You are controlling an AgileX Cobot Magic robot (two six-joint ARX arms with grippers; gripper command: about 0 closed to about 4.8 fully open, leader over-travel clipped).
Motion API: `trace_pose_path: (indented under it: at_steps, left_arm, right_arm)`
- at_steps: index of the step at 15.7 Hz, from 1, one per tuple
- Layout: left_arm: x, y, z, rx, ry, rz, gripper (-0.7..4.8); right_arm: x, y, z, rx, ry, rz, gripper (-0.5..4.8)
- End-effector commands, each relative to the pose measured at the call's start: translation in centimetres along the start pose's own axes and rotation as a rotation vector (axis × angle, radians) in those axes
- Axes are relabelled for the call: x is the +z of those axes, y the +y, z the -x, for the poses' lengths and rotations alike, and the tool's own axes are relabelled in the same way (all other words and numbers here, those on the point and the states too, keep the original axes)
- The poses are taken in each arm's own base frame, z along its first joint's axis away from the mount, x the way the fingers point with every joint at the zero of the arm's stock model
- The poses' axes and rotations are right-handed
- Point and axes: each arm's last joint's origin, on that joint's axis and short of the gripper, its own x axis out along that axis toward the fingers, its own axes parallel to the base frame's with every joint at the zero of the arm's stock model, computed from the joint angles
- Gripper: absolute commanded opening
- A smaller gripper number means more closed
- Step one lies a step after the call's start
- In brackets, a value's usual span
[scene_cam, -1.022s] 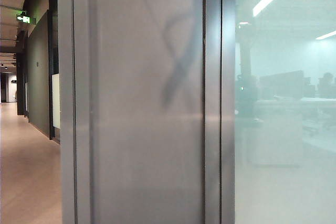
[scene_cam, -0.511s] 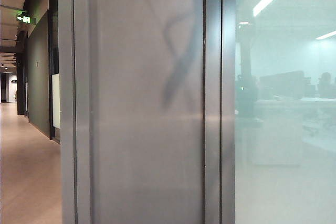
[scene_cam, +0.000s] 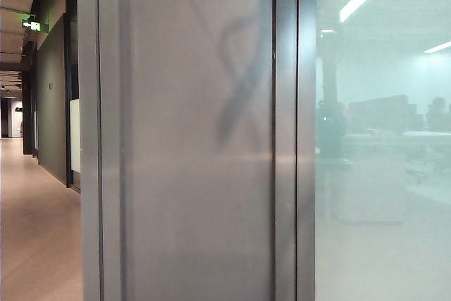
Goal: Raise the arm to find the leftmost switch on the wall and turn off the lights.
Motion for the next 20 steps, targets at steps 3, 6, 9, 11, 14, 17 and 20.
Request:
trace_pose_path:
  at_steps: [3,6,9,11,14,17,20]
  left_arm:
    - [-0.7,0.2,-0.5,-0.002,-0.010,-0.011,-0.06]
    - [-1.1,0.4,-0.8,0.008,-0.011,-0.019,-0.06]
    - [-1.7,0.3,-1.1,0.009,-0.002,-0.024,-0.05]
    - [-1.6,0.3,-1.1,0.010,-0.008,-0.023,-0.05]
    - [-0.8,0.6,-0.6,0.007,0.004,-0.025,-0.06]
    - [1.3,0.7,1.0,-0.034,0.071,-0.026,-0.06]
    - [4.2,1.7,3.7,-0.087,0.161,-0.047,-0.06]
  right_arm:
    - [0.0,0.1,0.0,-0.002,0.010,-0.017,-0.01]
    - [-0.2,0.0,0.0,-0.006,0.019,-0.031,-0.01]
    - [-0.2,-0.1,0.0,-0.007,0.019,-0.031,-0.01]
    - [-0.2,-0.1,0.0,-0.010,0.018,-0.030,-0.01]
    - [-0.2,-0.1,0.0,-0.008,0.015,-0.025,-0.01]
    - [-0.2,-0.1,0.0,-0.008,0.015,-0.025,-0.01]
    - [-0.2,-0.1,0.0,-0.008,0.015,-0.023,-0.01]
